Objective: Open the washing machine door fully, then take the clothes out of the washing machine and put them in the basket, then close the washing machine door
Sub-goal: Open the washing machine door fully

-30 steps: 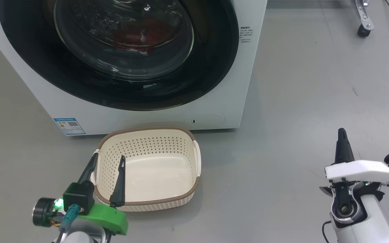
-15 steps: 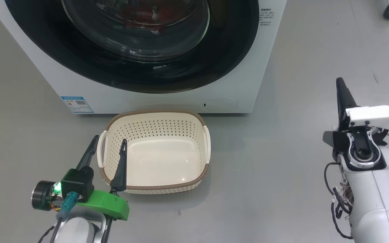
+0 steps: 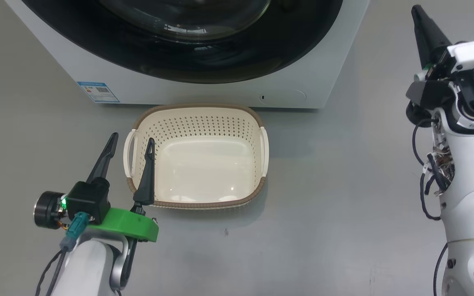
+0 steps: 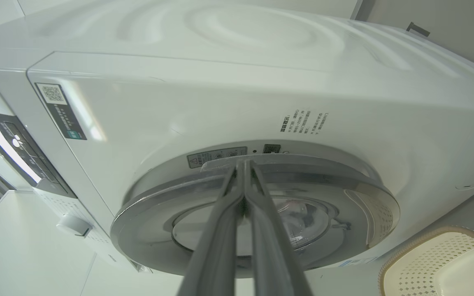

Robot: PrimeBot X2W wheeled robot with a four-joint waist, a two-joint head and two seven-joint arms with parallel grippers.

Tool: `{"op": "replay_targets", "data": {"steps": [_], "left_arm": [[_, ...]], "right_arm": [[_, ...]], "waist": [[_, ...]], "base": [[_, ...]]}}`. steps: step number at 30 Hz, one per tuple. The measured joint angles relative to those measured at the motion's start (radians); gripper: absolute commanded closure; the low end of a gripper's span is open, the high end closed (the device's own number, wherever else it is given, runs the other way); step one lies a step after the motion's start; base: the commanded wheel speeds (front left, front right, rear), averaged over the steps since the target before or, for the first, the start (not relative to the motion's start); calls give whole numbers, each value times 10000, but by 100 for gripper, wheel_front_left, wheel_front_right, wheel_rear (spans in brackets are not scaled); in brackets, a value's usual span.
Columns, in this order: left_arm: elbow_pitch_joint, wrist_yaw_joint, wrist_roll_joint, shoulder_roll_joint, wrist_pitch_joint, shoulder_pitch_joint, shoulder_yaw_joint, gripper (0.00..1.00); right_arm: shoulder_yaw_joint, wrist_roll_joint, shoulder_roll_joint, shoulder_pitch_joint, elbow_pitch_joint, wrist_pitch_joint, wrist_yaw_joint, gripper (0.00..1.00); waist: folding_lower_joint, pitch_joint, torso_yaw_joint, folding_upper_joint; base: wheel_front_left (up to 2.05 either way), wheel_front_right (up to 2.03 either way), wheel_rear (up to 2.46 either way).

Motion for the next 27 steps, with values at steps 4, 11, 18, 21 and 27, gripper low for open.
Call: {"op": "replay_targets", "data": {"steps": [4, 11, 18, 21, 27], "left_arm": [[-92, -17, -2, -36, 0, -240, -2, 0], [-186, -130, -4, -86, 0, -726, -23, 0], [-209, -282, -10, -151, 0, -1162, -48, 0], [-203, -322, -10, -167, 0, -1305, -67, 0], [-153, -366, -31, -209, 0, -1567, -102, 0]], "right_arm": [[4, 121, -230, -726, 69, 412, -174, 100], [205, 125, -610, -2036, 121, 1070, -571, 100], [654, 102, -941, -3093, 274, 1808, -784, 100], [849, 88, -1001, -3452, 359, 2100, -867, 100], [1009, -19, -1223, -3973, 598, 2499, -871, 100]], "waist": [[0, 397, 106, 0], [1, 1117, 304, 0], [1, 1771, 552, 0], [1, 1995, 669, 0], [1, 2292, 923, 0]], "base": [[0, 0, 0], [0, 0, 0], [0, 0, 0], [0, 0, 0], [0, 0, 0]]}}
